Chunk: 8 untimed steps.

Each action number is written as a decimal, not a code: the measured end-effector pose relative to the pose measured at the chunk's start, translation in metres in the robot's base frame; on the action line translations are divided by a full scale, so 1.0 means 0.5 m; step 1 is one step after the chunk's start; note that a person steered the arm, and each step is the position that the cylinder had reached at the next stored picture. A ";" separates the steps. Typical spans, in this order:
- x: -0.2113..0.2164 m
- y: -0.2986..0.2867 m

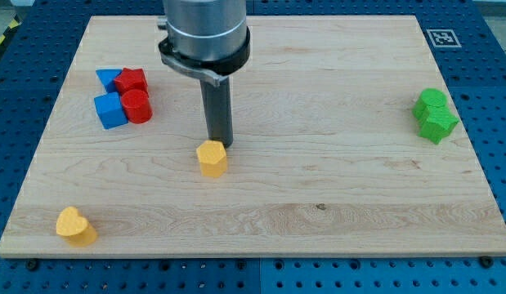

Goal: Slide yellow hexagon closer to the yellow heart

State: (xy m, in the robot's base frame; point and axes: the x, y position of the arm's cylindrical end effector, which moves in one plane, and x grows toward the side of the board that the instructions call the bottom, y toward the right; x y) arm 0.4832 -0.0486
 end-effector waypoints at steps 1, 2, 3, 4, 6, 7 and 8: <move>0.035 0.013; 0.069 0.013; 0.100 0.040; 0.119 0.032; 0.119 0.002; 0.119 -0.003; 0.119 -0.054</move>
State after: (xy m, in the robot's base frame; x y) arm 0.5427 -0.0756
